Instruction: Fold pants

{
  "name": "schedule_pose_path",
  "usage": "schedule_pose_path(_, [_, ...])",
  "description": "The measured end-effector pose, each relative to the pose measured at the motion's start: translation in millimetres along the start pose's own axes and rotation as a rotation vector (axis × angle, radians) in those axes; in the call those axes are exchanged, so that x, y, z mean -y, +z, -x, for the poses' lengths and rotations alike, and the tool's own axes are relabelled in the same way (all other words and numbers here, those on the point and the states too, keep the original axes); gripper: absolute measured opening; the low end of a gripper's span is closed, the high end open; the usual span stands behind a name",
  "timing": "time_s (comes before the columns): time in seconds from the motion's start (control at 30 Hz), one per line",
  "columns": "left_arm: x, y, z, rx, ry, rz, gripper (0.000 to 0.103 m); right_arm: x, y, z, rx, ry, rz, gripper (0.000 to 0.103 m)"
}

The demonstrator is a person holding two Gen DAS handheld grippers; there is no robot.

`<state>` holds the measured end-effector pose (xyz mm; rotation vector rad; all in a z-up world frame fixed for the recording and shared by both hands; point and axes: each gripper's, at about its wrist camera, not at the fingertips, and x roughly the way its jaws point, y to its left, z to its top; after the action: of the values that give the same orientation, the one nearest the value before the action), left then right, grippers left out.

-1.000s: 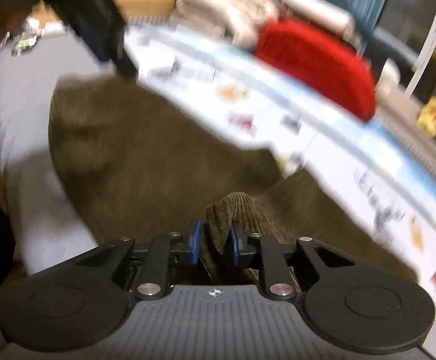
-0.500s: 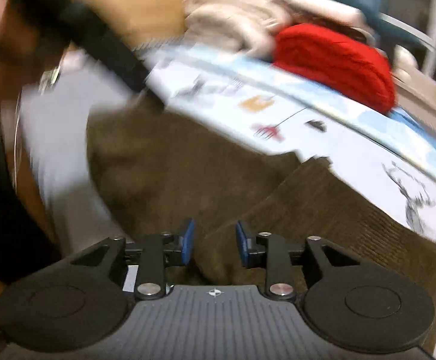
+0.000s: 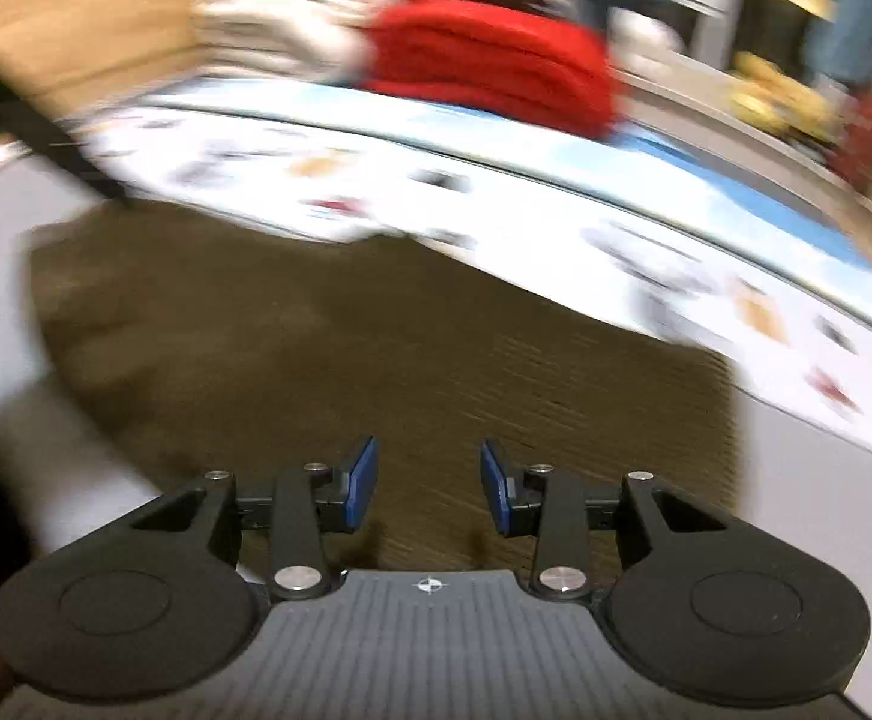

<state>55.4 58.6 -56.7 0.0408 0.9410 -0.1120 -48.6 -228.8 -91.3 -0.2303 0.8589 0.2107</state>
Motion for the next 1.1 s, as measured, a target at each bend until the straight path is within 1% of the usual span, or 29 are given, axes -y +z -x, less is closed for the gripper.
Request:
schedule_pose_path(0.03, [2,0,-1,-0.001,-0.001,-0.005,0.053,15,-7,-9,-0.074,-0.047,-0.049,0.038])
schedule_pose_path(0.07, [5,1,-2,-0.002,-0.002,-0.010,0.053,29,-18,-20,-0.165,-0.077,-0.093,0.038])
schedule_pose_path(0.1, [7,2,-3,-0.003,-0.003,-0.014,0.053,39,-27,-26,-0.209,-0.062,-0.126,0.038])
schedule_pose_path(0.17, [11,3,-5,-0.004,-0.005,-0.021,0.053,47,-27,-22,-0.188,-0.035,-0.152,0.038])
schedule_pose_path(0.27, [14,3,-7,-0.005,-0.005,-0.027,0.053,46,-25,-10,-0.127,-0.087,-0.131,0.038])
schedule_pose_path(0.3, [14,3,-8,-0.007,-0.004,-0.030,0.053,46,-24,-14,-0.142,-0.112,-0.127,0.038])
schedule_pose_path(0.33, [13,2,-8,-0.008,-0.003,-0.034,0.053,50,-28,-23,-0.192,-0.133,-0.133,0.038])
schedule_pose_path(0.37, [13,1,-8,-0.008,-0.001,-0.037,0.053,51,-30,-29,-0.210,-0.126,-0.146,0.038])
schedule_pose_path(0.43, [10,0,-7,-0.010,0.006,-0.037,0.053,47,-23,-31,-0.217,-0.146,-0.140,0.038])
schedule_pose_path(0.5, [4,-1,-6,-0.013,0.009,-0.023,0.053,43,-19,-29,-0.194,-0.152,-0.140,0.038])
schedule_pose_path(0.6, [-4,-3,-3,-0.007,0.013,-0.016,0.054,29,-6,-24,-0.118,-0.087,-0.171,0.038])
schedule_pose_path(0.63, [-7,-5,-2,-0.007,0.016,-0.014,0.054,21,-2,-22,-0.083,-0.056,-0.157,0.039])
schedule_pose_path(0.73, [-17,-8,1,-0.009,0.022,0.000,0.054,-1,9,-21,-0.042,0.028,-0.096,0.040])
schedule_pose_path(0.87, [-33,-10,5,-0.011,0.036,0.029,0.055,-37,20,-28,-0.043,0.156,-0.027,0.040])
schedule_pose_path(0.97, [-46,-14,9,-0.009,0.043,0.050,0.055,-68,29,-30,-0.032,0.225,0.047,0.040])
schedule_pose_path(1.03, [-55,-17,11,-0.014,0.050,0.065,0.055,-89,33,-35,-0.048,0.251,0.100,0.041])
schedule_pose_path(1.07, [-60,-19,12,-0.016,0.053,0.073,0.055,-98,34,-39,-0.073,0.262,0.127,0.041])
schedule_pose_path(1.1, [-65,-20,13,-0.017,0.057,0.079,0.055,-107,33,-42,-0.102,0.251,0.151,0.041])
